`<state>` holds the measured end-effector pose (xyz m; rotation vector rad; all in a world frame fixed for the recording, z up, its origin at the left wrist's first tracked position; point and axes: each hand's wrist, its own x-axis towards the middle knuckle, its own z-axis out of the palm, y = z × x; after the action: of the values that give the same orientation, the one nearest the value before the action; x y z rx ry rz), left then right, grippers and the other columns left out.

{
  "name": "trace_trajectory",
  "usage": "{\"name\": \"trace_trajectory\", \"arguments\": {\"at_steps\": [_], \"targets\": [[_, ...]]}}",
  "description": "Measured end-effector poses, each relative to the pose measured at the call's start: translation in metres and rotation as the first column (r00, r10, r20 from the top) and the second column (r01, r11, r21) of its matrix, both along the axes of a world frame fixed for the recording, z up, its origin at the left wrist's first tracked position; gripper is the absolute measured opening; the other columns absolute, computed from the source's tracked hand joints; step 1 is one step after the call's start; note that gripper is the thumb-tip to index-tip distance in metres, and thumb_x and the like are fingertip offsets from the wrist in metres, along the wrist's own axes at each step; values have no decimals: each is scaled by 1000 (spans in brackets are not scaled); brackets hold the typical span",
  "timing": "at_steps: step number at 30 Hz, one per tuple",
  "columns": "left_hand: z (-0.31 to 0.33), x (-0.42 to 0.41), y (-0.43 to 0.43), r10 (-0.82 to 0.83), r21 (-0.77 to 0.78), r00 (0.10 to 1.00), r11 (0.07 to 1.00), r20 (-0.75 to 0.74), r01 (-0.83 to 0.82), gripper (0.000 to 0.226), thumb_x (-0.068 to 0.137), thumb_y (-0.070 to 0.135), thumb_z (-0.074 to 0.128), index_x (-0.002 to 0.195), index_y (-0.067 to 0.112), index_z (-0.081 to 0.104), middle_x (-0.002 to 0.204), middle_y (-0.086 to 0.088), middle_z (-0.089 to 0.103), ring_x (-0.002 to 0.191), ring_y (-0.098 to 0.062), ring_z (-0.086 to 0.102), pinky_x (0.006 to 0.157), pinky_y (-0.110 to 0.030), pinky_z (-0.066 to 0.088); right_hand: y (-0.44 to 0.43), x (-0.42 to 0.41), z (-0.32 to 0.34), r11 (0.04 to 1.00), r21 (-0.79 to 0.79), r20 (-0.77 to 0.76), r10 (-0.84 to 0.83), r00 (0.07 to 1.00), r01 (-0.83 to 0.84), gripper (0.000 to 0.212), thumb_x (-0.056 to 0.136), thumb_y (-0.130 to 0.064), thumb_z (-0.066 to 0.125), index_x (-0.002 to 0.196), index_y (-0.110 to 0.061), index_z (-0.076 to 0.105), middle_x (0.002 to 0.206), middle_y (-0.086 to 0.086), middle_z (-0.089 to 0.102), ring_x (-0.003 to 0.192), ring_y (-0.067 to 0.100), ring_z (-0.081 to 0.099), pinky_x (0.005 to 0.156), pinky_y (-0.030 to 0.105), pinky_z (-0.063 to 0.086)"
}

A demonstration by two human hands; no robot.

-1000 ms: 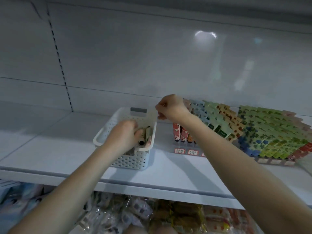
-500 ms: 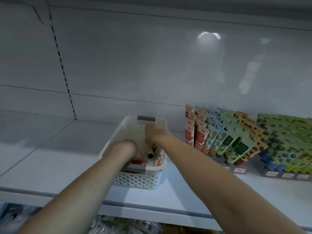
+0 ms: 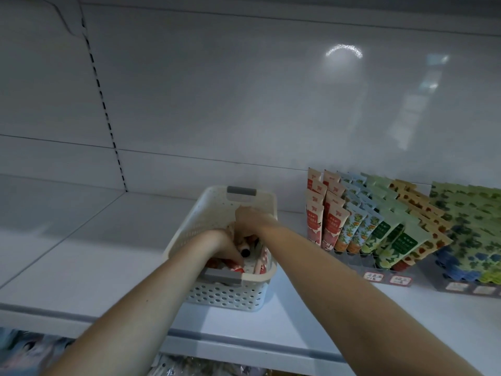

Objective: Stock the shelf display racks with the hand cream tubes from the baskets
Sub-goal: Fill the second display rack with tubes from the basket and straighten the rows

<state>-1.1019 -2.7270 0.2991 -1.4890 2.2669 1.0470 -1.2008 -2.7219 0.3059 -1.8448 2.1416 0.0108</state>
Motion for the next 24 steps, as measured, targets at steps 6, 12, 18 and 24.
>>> {"name": "trace_trajectory", "arguments": {"at_steps": [6,12,18,24], "targets": [[0,7,-4,174,59,969,984,-175,-166,23,77,17,70,96,11,59,87,-10,62,71,-20,57,60,-29,49,0,-1,2,992,-116,44,-37,998,42,25,87,-9,53,65,-11,41,69,7,51,58,15,48,49,19,38],[17,14,9,226,-83,858,952,-462,-295,14,76,5,66,74,11,54,63,-5,59,53,-14,52,47,-21,40,8,-10,28,917,-319,377,-110,920,240,26,86,-26,58,60,-21,55,62,2,64,51,5,62,53,19,49],[47,29,27,243,11,306,799,-920,-601,15,78,0,63,82,14,58,79,-3,59,71,-15,56,56,-22,43,64,-11,67,820,-438,741,96,664,370,18,79,-8,70,86,-11,53,76,-3,59,68,9,57,70,32,52],[95,52,70,201,207,-74,797,-977,-568,24,82,4,61,67,17,49,63,-1,53,62,-14,57,58,-23,44,129,-7,79,810,-388,896,220,387,439,20,84,-4,63,101,-12,56,92,7,66,85,24,65,84,40,52]]}}
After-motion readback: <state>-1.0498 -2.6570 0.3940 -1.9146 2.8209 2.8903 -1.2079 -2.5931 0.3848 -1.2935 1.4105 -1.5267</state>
